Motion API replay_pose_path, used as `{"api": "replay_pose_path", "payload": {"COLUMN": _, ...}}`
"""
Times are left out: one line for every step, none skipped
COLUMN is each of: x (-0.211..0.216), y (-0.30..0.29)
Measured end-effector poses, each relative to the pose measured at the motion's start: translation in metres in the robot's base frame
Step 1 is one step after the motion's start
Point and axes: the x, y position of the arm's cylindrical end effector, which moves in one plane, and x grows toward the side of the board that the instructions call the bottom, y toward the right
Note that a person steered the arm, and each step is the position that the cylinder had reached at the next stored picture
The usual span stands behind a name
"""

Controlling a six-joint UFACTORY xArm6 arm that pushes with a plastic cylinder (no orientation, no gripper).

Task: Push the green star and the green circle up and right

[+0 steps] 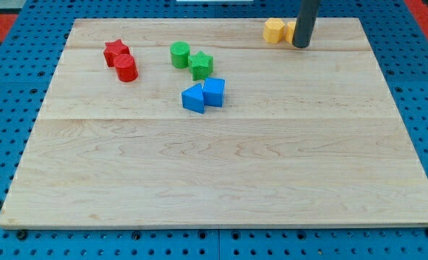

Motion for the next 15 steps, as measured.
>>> {"api": "replay_pose_path", "payload": {"x": -0.007, "y": 0.001}}
{"api": "replay_pose_path", "payload": {"x": -0.007, "y": 0.014}}
{"api": "replay_pose_path", "payload": {"x": 0.021, "y": 0.013}}
{"api": "replay_pose_path", "payload": {"x": 0.075, "y": -0.022}}
{"api": "replay_pose_path", "payload": {"x": 0.130, "y": -0.091}}
{"api": "replay_pose_path", "payload": {"x": 0.135, "y": -0.184}}
{"api": "replay_pose_path", "payload": {"x": 0.129, "y": -0.192}}
{"api": "replay_pose_path", "payload": {"x": 0.107, "y": -0.193}}
{"api": "replay_pose_path", "payload": {"x": 0.077, "y": -0.227}}
{"api": "replay_pose_path", "payload": {"x": 0.077, "y": -0.229}}
{"api": "replay_pose_path", "payload": {"x": 0.073, "y": -0.175}}
{"api": "replay_pose_path", "payload": {"x": 0.056, "y": -0.162}}
{"api": "replay_pose_path", "payload": {"x": 0.061, "y": -0.187}}
{"api": "replay_pose_path", "payload": {"x": 0.060, "y": -0.203}}
{"api": "replay_pose_path", "payload": {"x": 0.061, "y": -0.205}}
